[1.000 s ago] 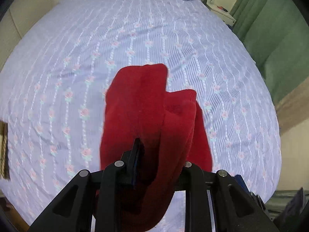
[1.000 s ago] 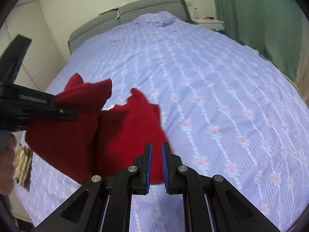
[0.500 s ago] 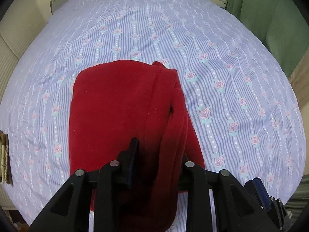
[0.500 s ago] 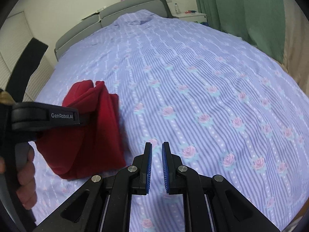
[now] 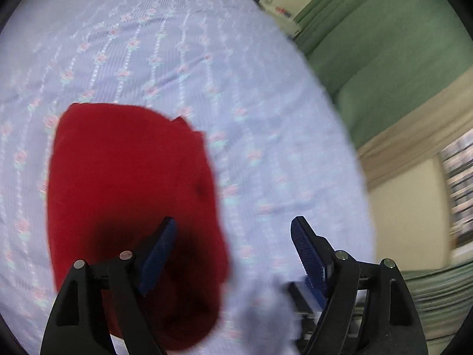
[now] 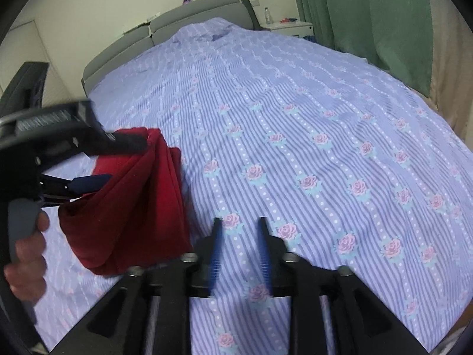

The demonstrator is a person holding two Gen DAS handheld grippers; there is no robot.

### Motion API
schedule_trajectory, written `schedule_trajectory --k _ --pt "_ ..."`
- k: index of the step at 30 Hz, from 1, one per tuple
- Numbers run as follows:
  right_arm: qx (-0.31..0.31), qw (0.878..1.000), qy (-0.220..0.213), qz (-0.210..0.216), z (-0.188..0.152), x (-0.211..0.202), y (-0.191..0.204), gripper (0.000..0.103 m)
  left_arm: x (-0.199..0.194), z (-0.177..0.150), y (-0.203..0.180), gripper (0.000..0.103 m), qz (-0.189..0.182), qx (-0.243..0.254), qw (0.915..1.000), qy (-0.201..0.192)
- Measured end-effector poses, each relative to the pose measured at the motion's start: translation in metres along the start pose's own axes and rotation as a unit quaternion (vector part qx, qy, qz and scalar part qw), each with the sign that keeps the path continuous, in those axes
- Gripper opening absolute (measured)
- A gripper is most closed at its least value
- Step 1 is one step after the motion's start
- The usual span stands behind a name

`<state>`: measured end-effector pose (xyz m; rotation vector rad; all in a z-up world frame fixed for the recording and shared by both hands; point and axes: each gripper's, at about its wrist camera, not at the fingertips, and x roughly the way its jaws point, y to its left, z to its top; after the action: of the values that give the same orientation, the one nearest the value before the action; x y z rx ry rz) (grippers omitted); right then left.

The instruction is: Fold small clothes

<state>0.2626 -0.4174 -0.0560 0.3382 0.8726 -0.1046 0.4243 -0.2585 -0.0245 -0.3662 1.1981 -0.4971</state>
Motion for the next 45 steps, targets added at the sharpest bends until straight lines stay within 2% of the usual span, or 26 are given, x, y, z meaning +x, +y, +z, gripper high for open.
schedule_trajectory --k 2,4,6,9,11,13,15,17,22,27,28,30,35,39,42,45 --pt "0.002 1.0 -0.008 0.003 0.0 -0.008 0.003 0.036 -0.02 0.004 -0.007 0.08 -0.03 0.015 0.9994 0.001" --pt "0.002 1.0 -0.01 0.004 0.001 -0.013 0.008 0.037 -0.043 0.007 -0.011 0.08 -0.038 0.043 0.9983 -0.005" --pt "-0.004 1.0 -0.013 0.0 0.002 -0.019 0.017 0.045 -0.068 0.006 -0.005 0.08 -0.035 0.071 0.9967 -0.021" --pt "-0.033 0.999 -0.024 -0.003 0.001 -0.029 0.039 0.049 -0.111 -0.004 0.02 0.081 0.0 0.131 0.9889 -0.07" --pt "-0.059 0.998 -0.032 -0.002 -0.001 -0.036 0.061 0.05 -0.133 -0.015 0.049 0.087 0.04 0.146 0.9826 -0.107" --pt "-0.076 0.996 -0.042 0.003 -0.003 -0.041 0.079 0.056 -0.139 -0.027 0.076 0.087 0.074 0.149 0.9795 -0.114" --pt "-0.086 0.995 -0.056 0.007 -0.004 -0.046 0.095 0.07 -0.134 -0.042 0.099 0.087 0.082 0.15 0.9802 -0.1" --pt "-0.1 0.993 -0.07 0.001 -0.004 -0.051 0.115 0.073 -0.123 -0.057 0.114 0.087 0.088 0.157 0.9801 -0.084" --pt "-0.142 0.986 -0.084 0.0 -0.001 -0.057 0.153 0.073 -0.086 -0.09 0.133 0.086 0.054 0.156 0.9846 -0.058" --pt "-0.163 0.984 -0.059 0.037 0.014 -0.047 0.178 0.072 -0.047 -0.105 0.139 0.086 0.034 0.142 0.9881 -0.048" --pt "-0.167 0.984 -0.052 0.041 0.017 -0.042 0.182 0.071 -0.041 -0.105 0.141 0.086 0.033 0.137 0.989 -0.047" --pt "-0.165 0.985 -0.038 0.042 0.021 -0.03 0.186 0.062 -0.031 -0.104 0.142 0.086 0.028 0.12 0.9912 -0.048" --pt "-0.137 0.989 0.015 0.051 0.016 0.004 0.176 0.048 -0.02 -0.098 0.152 0.084 0.026 0.084 0.9946 -0.056" --pt "-0.138 0.989 0.029 0.044 0.0 0.016 0.158 0.048 -0.009 -0.098 0.159 0.084 0.043 0.077 0.9946 -0.053" --pt "-0.109 0.991 0.042 0.065 -0.007 0.022 0.137 0.048 -0.003 -0.097 0.166 0.084 0.033 0.064 0.9966 -0.04" --pt "-0.086 0.991 0.056 0.085 -0.009 0.03 0.124 0.048 -0.001 -0.096 0.162 0.085 0.048 0.081 0.9946 -0.043"
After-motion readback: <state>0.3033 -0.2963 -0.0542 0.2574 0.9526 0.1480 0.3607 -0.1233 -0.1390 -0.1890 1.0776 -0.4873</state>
